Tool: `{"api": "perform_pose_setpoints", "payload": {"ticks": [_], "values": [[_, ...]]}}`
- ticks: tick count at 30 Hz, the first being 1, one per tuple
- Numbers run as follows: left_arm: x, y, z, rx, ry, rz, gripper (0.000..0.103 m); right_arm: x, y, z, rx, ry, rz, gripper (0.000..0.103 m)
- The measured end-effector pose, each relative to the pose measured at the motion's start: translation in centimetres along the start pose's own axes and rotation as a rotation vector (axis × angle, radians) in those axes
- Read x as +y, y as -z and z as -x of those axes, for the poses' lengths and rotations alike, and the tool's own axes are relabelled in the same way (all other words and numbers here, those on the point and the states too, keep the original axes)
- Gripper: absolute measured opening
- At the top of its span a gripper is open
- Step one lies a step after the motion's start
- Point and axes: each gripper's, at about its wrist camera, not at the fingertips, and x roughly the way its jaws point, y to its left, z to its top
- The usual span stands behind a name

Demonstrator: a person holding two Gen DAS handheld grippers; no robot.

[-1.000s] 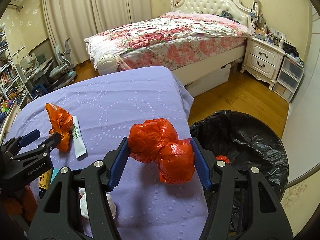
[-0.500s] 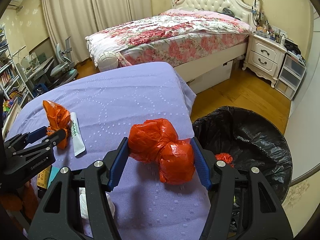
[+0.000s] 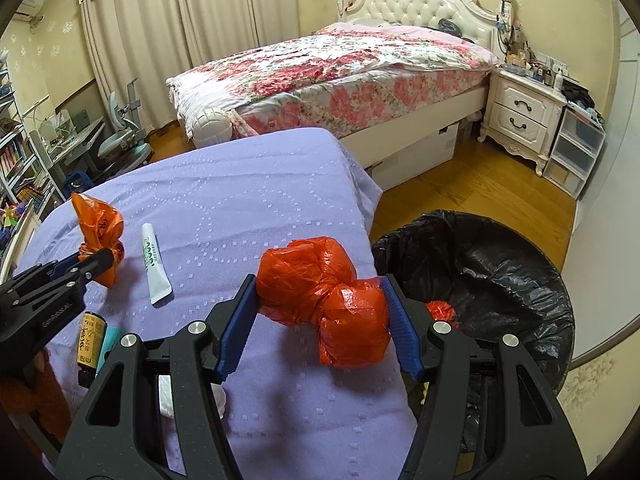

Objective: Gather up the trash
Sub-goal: 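Grasp the orange plastic bag with the left tool while the right tool holds the red bag, then carry both bags over the black bin and open both tools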

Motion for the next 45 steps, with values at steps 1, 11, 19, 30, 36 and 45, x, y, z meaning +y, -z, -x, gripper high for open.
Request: {"api": "perform_pose_setpoints", "payload": {"ticks": [1,11,19,30,36,45], "values": [[-0.1,0.0,0.6,-0.010,0.005,0.003,0.033,-0.2,0.0,0.3,-0.004,0.004,-0.003,0.060],[-4.1,-0.8,5.1,-0.112,0.097,-0.035,0.033,-4.1,0.5,3.5,-0.054,0.086,-0.058,0.060],[-10.4,-0.7,5.4,-0.129,0.197,-0.122,0.033,-8.2,1.0,5.3,-0.079,0.178,-0.115,0.060],[-17.1,-0.3,2.9,-0.101,0.254,-0.214,0.033,-12.6,1.8,5.3,-0.082,0.254,-0.182,0.060],[-19.0,-0.2,1.1,-0.074,0.257,-0.241,0.033,-14.0,2.1,4.4,-0.068,0.260,-0.212,0.060],[-20.7,-0.4,-0.4,-0.060,0.253,-0.277,0.034,-15.3,2.3,3.2,-0.059,0.265,-0.248,0.069]]}}
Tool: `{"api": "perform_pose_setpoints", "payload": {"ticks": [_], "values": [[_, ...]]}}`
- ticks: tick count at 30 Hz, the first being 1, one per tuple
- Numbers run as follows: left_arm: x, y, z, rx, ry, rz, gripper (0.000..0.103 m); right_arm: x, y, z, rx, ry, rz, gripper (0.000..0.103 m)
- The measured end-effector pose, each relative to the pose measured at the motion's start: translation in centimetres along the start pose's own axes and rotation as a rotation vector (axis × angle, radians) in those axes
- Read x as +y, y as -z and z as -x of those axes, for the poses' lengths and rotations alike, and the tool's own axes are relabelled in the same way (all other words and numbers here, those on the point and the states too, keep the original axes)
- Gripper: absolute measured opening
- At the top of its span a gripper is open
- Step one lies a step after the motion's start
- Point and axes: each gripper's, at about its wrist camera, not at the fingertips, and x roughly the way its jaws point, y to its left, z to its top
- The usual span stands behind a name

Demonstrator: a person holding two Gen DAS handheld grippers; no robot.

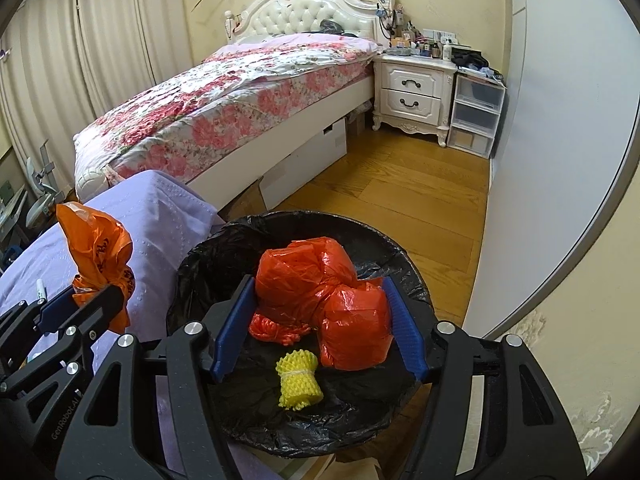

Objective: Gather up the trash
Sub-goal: 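Carry both bags over the black bin and open both tools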

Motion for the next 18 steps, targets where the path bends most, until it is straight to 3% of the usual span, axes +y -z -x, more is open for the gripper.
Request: {"api": "perform_pose_setpoints", "payload": {"ticks": [3,5,10,18], "values": [[0.0,0.0,-0.2,0.004,0.001,-0.005,0.037,-0.2,-0.2,-0.2,-0.005,0.005,-0.007,0.071],[0.0,0.0,-0.2,0.000,0.001,-0.003,0.052,-0.3,-0.2,-0.2,-0.008,0.010,-0.012,0.071],[0.4,-0.1,-0.2,-0.008,-0.005,0.004,0.066,-0.7,-0.3,0.0,-0.011,0.023,-0.022,0.071],[1.7,0.0,1.4,-0.019,-0.025,0.048,0.072,-0.4,-0.1,0.6,-0.017,0.017,-0.018,0.071]]}}
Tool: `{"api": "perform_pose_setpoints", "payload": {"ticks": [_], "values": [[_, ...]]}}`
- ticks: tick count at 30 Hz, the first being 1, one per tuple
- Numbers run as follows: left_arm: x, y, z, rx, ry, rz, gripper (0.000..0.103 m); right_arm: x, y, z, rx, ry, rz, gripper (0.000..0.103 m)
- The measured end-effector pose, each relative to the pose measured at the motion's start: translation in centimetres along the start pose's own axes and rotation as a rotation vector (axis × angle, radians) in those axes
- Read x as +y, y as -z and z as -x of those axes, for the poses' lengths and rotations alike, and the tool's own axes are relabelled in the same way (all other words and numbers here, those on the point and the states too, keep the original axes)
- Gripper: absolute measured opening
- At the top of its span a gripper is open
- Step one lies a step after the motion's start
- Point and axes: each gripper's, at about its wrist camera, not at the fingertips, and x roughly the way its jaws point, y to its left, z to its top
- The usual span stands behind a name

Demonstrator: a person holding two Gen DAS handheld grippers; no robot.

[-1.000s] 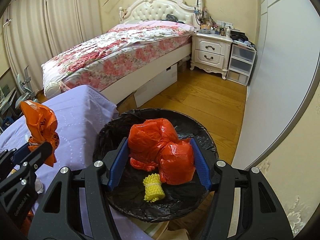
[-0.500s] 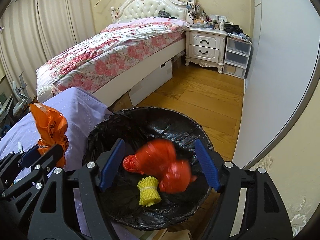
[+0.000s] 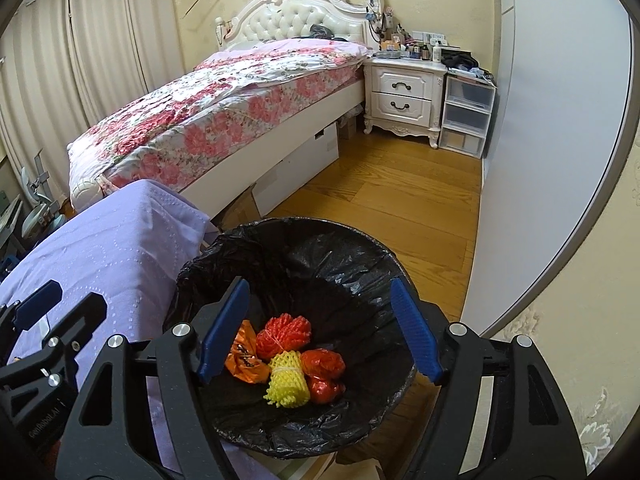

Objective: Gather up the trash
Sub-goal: 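Carry both bags over the black bin and open both tools, then move both open tools back to the remaining trash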

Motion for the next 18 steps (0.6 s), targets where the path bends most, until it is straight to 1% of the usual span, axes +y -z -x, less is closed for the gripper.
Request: {"api": "perform_pose_setpoints", "payload": {"ticks": [7,12,18], "values": [[2.1,0.6,2.3,-0.007,-0.033,0.029,0.073,1.5,0.6,1.4,-0.007,-0.034,0.025,0.071],[4.2,1.3,4.3,-0.014,-0.075,0.058,0.073,3.3,1.3,2.7,-0.008,-0.076,0.058,0.071],[7.7,2.9,6.8,-0.018,-0.144,0.120,0.074,5.5,2.2,4.2,-0.008,-0.130,0.095,0.071]]}}
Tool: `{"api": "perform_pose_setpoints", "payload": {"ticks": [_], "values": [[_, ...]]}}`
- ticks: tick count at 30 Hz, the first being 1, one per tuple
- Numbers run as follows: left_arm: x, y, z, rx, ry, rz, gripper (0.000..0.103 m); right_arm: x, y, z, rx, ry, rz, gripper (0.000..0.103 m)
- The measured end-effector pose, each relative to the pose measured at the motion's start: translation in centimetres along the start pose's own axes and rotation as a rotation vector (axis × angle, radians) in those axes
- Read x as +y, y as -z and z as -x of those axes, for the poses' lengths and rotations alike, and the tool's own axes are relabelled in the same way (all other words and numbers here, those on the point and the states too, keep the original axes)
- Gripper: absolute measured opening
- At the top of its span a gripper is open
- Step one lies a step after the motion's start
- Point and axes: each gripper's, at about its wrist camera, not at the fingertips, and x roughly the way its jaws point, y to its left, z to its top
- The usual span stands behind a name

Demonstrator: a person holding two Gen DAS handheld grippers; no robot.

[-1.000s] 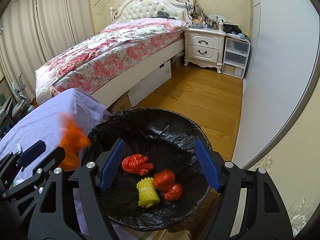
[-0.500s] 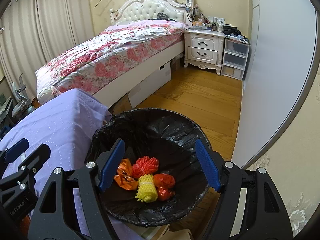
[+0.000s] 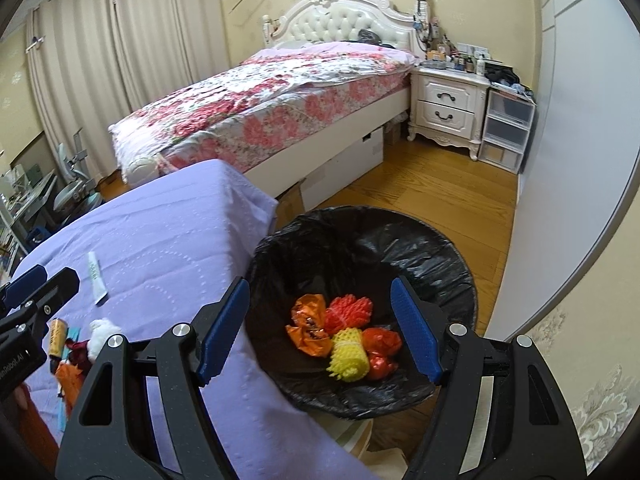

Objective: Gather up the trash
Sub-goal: 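Move both open tools back to the remaining trash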

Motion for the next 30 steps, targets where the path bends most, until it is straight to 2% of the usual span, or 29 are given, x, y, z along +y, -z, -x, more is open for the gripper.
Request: {"api": "perform_pose_setpoints", "payload": {"ticks": [16,24,28,30], "values": [[10.3,5.0,3.1,0.050,-0.187,0.162,0.075,8.8,3.0,1.7,0.037,-0.146,0.180,0.071],[13.6,6.7,3.9,0.067,-0.232,0.228,0.075,13.3,4.5,1.7,0.064,-0.192,0.279,0.070],[14.7,7.3,4.0,0.078,-0.236,0.252,0.075,14.5,4.8,0.7,0.091,-0.189,0.306,0.060],[14.9,7.4,4.0,0.078,-0.235,0.256,0.075,14.9,4.9,0.1,0.102,-0.185,0.311,0.059]]}}
